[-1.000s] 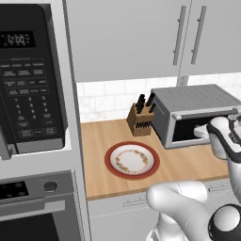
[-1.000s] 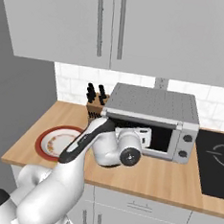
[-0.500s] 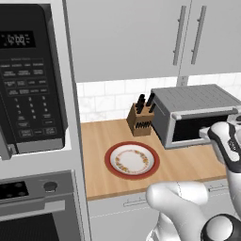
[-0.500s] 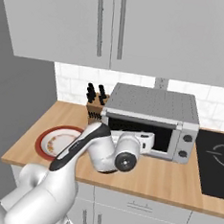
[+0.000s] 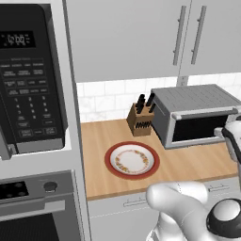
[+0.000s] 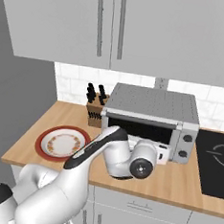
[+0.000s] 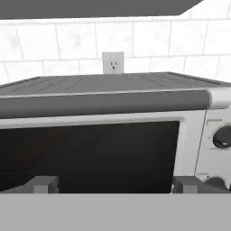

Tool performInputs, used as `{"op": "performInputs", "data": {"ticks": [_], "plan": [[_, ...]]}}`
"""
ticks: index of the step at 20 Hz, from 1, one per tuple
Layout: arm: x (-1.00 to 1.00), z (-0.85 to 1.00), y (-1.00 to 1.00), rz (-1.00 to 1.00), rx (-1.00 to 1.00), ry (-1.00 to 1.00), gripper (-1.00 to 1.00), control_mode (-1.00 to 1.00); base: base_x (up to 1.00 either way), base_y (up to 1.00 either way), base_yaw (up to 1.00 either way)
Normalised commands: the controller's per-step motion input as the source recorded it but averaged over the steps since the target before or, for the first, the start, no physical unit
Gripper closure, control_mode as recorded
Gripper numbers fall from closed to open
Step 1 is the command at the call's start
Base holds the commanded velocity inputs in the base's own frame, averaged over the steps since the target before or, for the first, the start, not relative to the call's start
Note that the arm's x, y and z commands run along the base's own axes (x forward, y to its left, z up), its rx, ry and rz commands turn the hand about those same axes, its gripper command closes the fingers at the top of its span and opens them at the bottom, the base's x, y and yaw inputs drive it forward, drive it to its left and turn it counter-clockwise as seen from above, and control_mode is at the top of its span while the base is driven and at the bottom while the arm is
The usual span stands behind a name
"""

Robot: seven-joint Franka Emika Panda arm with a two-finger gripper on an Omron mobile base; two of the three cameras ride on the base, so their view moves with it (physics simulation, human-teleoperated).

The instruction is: Pick up the kebab skewer and baguette bread, and place them inside the toaster oven. Close the toaster oven door and start by setting the timer.

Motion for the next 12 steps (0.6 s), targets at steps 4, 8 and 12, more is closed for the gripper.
{"op": "performInputs", "data": {"ticks": [4, 8, 12], "plan": [[-0.24, -0.02, -0.74, -0.01, 0.28, 0.02, -1.0, -1.0, 0.0, 0.0, 0.0], [-0.15, -0.21, -0.57, 0.0, 0.37, 0.01, -1.0, -1.0, 0.0, 0.0, 0.0], [-0.04, -0.06, -0.14, -0.12, 0.44, 0.0, -1.0, -1.0, 0.0, 0.0, 0.0]]}}
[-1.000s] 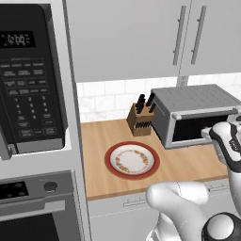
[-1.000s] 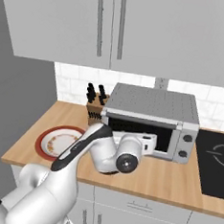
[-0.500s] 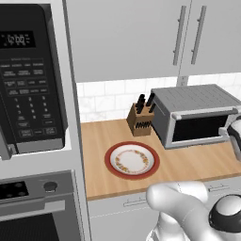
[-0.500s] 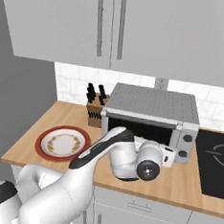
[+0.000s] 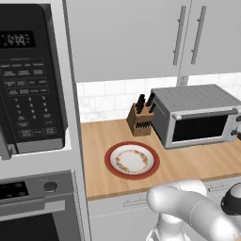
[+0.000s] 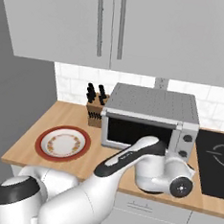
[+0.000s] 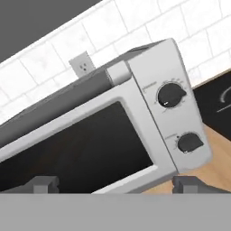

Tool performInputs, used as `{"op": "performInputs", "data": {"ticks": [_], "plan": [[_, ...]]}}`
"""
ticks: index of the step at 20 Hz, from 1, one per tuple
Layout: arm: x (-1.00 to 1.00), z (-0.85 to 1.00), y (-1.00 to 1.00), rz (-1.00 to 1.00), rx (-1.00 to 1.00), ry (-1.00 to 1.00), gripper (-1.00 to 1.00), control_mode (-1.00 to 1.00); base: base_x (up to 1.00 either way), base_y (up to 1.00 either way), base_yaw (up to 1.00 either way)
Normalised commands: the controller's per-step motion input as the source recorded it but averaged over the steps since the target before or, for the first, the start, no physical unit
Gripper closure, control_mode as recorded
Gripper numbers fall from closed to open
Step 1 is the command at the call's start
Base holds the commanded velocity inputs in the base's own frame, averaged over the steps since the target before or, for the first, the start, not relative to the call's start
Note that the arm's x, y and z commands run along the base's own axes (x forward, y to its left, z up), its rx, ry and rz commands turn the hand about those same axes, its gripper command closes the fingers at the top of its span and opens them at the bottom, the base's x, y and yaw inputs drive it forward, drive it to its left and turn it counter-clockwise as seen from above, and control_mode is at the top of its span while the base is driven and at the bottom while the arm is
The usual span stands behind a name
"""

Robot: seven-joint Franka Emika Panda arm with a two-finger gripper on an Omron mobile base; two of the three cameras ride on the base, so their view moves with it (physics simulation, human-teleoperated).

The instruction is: Pick up the kebab skewer and baguette bread, and place them inside the toaster oven. Close the toaster oven door and start by setting the timer.

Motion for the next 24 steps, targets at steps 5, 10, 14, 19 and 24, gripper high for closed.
{"op": "performInputs", "data": {"ticks": [5, 10, 14, 19, 24], "plan": [[0.0, 0.0, -0.21, -0.17, 0.52, 0.03, -1.0, -1.0, 0.0, 0.0, 0.0], [0.0, -0.09, -0.01, -0.12, 0.54, 0.05, -1.0, -1.0, 0.0, 0.0, 0.0], [0.24, -0.16, 0.08, -0.15, 0.5, 0.02, -1.0, -1.0, 0.0, 0.0, 0.0], [0.15, -0.1, -0.01, -0.15, 0.47, 0.02, -1.0, -1.0, 0.0, 0.0, 0.0], [0.07, -0.27, 0.0, -0.15, 0.32, 0.0, -1.0, -1.0, 0.0, 0.0, 0.0]]}}
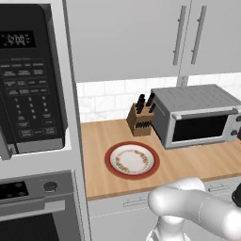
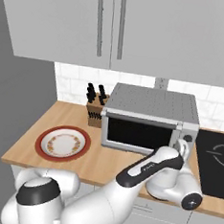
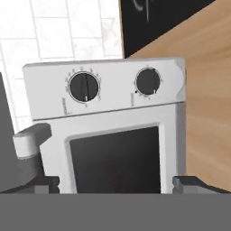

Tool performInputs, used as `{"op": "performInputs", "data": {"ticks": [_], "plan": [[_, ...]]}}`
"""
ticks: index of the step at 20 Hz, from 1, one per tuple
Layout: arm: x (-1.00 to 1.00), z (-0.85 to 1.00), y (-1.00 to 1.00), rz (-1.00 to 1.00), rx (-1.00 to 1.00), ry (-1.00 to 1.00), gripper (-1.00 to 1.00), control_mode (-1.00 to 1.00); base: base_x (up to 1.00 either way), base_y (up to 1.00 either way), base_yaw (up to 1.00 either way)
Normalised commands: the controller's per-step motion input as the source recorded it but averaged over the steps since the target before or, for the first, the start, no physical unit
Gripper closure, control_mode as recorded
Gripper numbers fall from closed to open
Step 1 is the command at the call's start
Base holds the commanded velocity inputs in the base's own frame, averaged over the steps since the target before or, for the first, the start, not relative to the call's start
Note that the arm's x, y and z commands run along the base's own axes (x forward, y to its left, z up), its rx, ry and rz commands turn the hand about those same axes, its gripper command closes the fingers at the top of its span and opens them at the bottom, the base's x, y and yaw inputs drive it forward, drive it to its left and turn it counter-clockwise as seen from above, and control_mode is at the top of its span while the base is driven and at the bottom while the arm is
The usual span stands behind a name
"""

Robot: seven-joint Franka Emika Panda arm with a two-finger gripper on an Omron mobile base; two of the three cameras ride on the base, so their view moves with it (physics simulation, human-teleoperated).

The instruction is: Pick up the kebab skewer and baguette bread, and place them inside the toaster oven. Close the toaster oven door and start by setting the timer.

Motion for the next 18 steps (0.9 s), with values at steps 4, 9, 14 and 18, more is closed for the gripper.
{"op": "performInputs", "data": {"ticks": [4, 9, 14, 18], "plan": [[0.21, -0.22, 0.0, -0.13, 0.23, 0.0, -1.0, -1.0, 0.0, 0.0, 0.0], [0.35, -0.04, -0.01, -0.15, 0.17, 0.0, -1.0, -1.0, 0.0, 0.0, 0.0], [0.1, -0.18, -0.22, -0.13, 0.14, 0.0, -1.0, -1.0, 0.0, 0.0, 0.0], [0.01, -0.22, -0.18, -0.1, 0.06, 0.0, -1.0, -1.0, 0.0, 0.0, 0.0]]}}
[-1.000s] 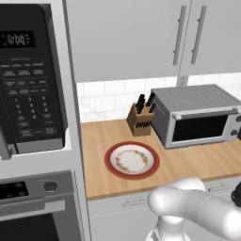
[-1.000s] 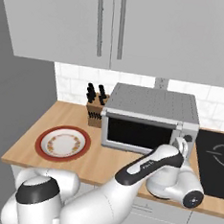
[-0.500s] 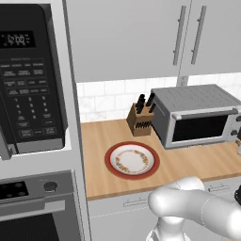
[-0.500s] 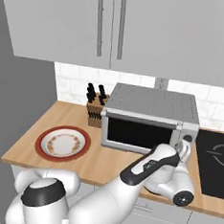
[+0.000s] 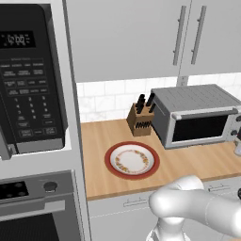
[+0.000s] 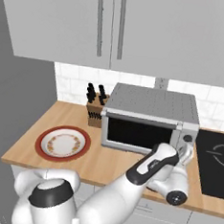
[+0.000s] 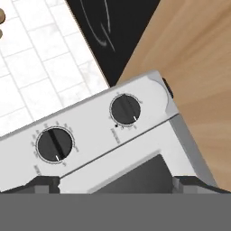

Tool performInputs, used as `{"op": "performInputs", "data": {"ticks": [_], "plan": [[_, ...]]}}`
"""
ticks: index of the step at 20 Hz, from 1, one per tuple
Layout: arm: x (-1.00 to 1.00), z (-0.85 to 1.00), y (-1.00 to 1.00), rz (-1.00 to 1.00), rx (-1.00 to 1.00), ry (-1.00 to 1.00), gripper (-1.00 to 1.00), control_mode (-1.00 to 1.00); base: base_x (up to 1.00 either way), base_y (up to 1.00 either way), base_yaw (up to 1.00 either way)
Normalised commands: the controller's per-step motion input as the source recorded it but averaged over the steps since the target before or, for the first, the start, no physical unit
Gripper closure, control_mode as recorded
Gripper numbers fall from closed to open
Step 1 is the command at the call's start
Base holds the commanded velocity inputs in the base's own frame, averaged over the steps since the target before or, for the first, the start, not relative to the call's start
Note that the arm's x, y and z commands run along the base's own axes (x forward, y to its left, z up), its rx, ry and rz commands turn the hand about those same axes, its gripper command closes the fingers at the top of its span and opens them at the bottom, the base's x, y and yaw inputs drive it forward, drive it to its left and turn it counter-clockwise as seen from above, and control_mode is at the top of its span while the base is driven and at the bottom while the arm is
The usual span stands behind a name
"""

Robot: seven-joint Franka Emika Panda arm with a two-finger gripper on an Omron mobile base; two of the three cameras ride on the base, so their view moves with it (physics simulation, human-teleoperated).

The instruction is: Pick up the kebab skewer and baguette bread, and place them inside the toaster oven. Close the toaster oven door and start by setting the timer.

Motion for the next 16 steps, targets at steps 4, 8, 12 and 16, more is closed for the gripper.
{"op": "performInputs", "data": {"ticks": [4, 8, 12, 16], "plan": [[0.17, -0.12, -0.07, -0.08, 0.04, 0.0, -1.0, -1.0, 0.0, 0.0, 0.0], [0.21, -0.06, 0.0, -0.04, 0.01, 0.0, -1.0, -1.0, 0.0, 0.0, 0.0], [0.25, -0.04, -0.02, 0.0, 0.0, 0.0, -1.0, -1.0, 0.0, 0.0, 0.0], [0.26, -0.01, -0.09, 0.0, 0.0, 0.0, -1.0, -1.0, 0.0, 0.0, 0.0]]}}
